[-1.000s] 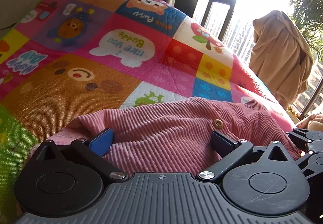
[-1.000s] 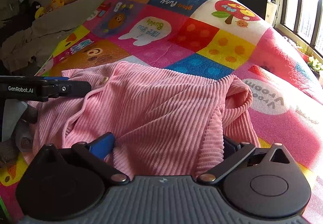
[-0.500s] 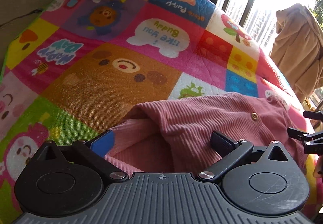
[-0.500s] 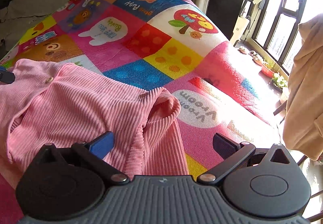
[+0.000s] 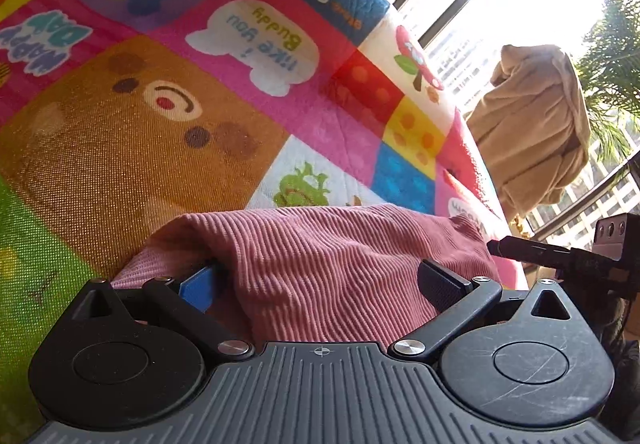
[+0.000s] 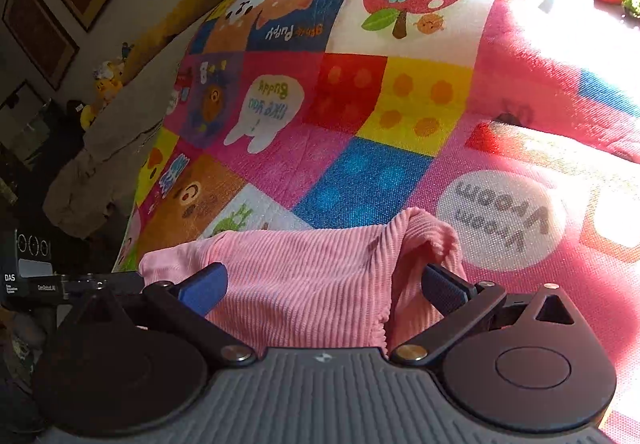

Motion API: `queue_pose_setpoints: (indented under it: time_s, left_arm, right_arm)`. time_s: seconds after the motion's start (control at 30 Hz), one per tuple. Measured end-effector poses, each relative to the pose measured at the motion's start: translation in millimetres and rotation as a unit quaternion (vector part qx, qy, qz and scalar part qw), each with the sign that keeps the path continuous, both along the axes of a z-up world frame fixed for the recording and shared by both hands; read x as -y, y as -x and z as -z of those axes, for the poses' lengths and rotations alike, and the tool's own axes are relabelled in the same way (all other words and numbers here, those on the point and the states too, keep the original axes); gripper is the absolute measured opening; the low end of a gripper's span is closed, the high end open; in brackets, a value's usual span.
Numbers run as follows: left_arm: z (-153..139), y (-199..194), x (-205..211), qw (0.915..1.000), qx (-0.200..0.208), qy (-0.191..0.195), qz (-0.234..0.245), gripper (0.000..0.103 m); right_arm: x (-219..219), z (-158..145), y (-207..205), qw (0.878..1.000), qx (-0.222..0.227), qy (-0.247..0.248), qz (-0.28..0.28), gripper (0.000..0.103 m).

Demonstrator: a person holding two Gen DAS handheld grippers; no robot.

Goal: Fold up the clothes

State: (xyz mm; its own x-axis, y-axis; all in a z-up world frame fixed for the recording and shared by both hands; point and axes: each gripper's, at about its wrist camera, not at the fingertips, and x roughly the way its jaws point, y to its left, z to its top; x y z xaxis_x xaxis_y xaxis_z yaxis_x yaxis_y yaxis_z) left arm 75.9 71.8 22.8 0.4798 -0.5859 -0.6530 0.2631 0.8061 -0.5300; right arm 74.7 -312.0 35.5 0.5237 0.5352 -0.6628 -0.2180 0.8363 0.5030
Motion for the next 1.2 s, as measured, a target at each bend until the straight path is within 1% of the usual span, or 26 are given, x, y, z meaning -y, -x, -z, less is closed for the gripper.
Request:
queue_pose_setpoints:
  time_s: [0.07, 0.1, 0.13, 0.17, 0.23, 0.3, 0.33, 0.37, 0.43, 0.5, 0.57, 0.63, 0.67, 0.7, 0.77, 0.8, 0.87, 0.97, 1.0, 1.1, 1.17, 1.2]
  left_arm:
    - [0, -7, 4, 0.9999, 0.009, 0.001, 0.007, 0.103]
    - [0, -11, 5, 0.9999, 0.011, 0.003, 0.005, 0.103]
    - [-1, -17, 4, 0.9999, 0.011, 0.007, -0.001, 0.103]
    - [-2, -23, 1, 0.9998, 0.011, 0.01, -0.01, 0.103]
    - [-11, -36, -8, 0.9985, 0.023, 0.011, -0.048, 0.103]
    - [-21, -46, -19, 0.9956, 0.039, 0.009, -0.084, 0.103]
    - [-27, -49, -25, 0.9937, 0.051, 0.005, -0.1, 0.103]
    - [-32, -52, -31, 0.9914, 0.062, 0.002, -0.115, 0.103]
    - [-44, -48, -38, 0.9878, 0.083, -0.03, -0.129, 0.103]
    - [-52, -31, -39, 0.9847, 0.108, -0.056, -0.125, 0.103]
    - [-53, -13, -34, 0.9831, 0.13, -0.073, -0.106, 0.103]
    - [-49, 0, -20, 0.9809, 0.145, -0.092, -0.091, 0.103]
    - [-44, 5, -11, 0.9791, 0.15, -0.105, -0.088, 0.103]
    - [-38, 8, -2, 0.9775, 0.153, -0.117, -0.086, 0.103]
    - [-26, 13, 14, 0.9771, 0.151, -0.128, -0.078, 0.103]
    - [-20, 16, 20, 0.9777, 0.147, -0.13, -0.076, 0.103]
    - [-10, 21, 27, 0.978, 0.137, -0.14, -0.073, 0.103]
    - [8, 27, 31, 0.9759, 0.12, -0.167, -0.073, 0.103]
    - [13, 31, 32, 0.9736, 0.133, -0.171, -0.072, 0.103]
    - [14, 36, 30, 0.9729, 0.141, -0.169, -0.072, 0.103]
    - [14, 35, 29, 0.9737, 0.141, -0.164, -0.072, 0.103]
    - [15, 35, 28, 0.9742, 0.141, -0.161, -0.073, 0.103]
  right_arm:
    - [-12, 10, -16, 1.0, -0.014, 0.004, -0.015, 0.103]
    - [-17, 13, -24, 1.0, -0.015, 0.012, -0.017, 0.103]
    - [-25, 13, -32, 1.0, -0.007, 0.019, -0.019, 0.103]
    - [-32, 12, -39, 0.999, 0.004, 0.027, -0.018, 0.103]
    - [-47, 3, -50, 0.998, 0.038, 0.044, -0.007, 0.103]
    - [-64, -8, -56, 0.993, 0.094, 0.068, -0.004, 0.103]
    - [-71, -12, -58, 0.99, 0.113, 0.082, -0.003, 0.103]
    - [-75, -14, -57, 0.987, 0.119, 0.104, -0.003, 0.103]
    - [-83, -18, -57, 0.98, 0.132, 0.149, -0.001, 0.103]
    - [-86, -21, -49, 0.969, 0.152, 0.194, 0.008, 0.103]
    - [-87, -25, -35, 0.955, 0.176, 0.237, 0.021, 0.103]
    - [-93, -32, -22, 0.943, 0.208, 0.259, 0.022, 0.103]
    - [-99, -37, -16, 0.937, 0.224, 0.266, 0.013, 0.103]
    - [-107, -39, -14, 0.934, 0.234, 0.27, 0.001, 0.103]
    - [-123, -40, -14, 0.93, 0.245, 0.274, -0.017, 0.103]
    - [-133, -40, -16, 0.929, 0.248, 0.274, -0.026, 0.103]
    - [-153, -35, -27, 0.932, 0.241, 0.268, -0.041, 0.103]
    - [-169, -18, -50, 0.938, 0.207, 0.275, -0.043, 0.103]
    - [-172, -11, -59, 0.939, 0.192, 0.284, -0.039, 0.103]
    - [-169, 9, -78, 0.93, 0.154, 0.333, 0.005, 0.103]
    - [-155, 8, -76, 0.93, 0.141, 0.335, 0.047, 0.103]
    - [-146, 1, -67, 0.936, 0.148, 0.314, 0.057, 0.103]
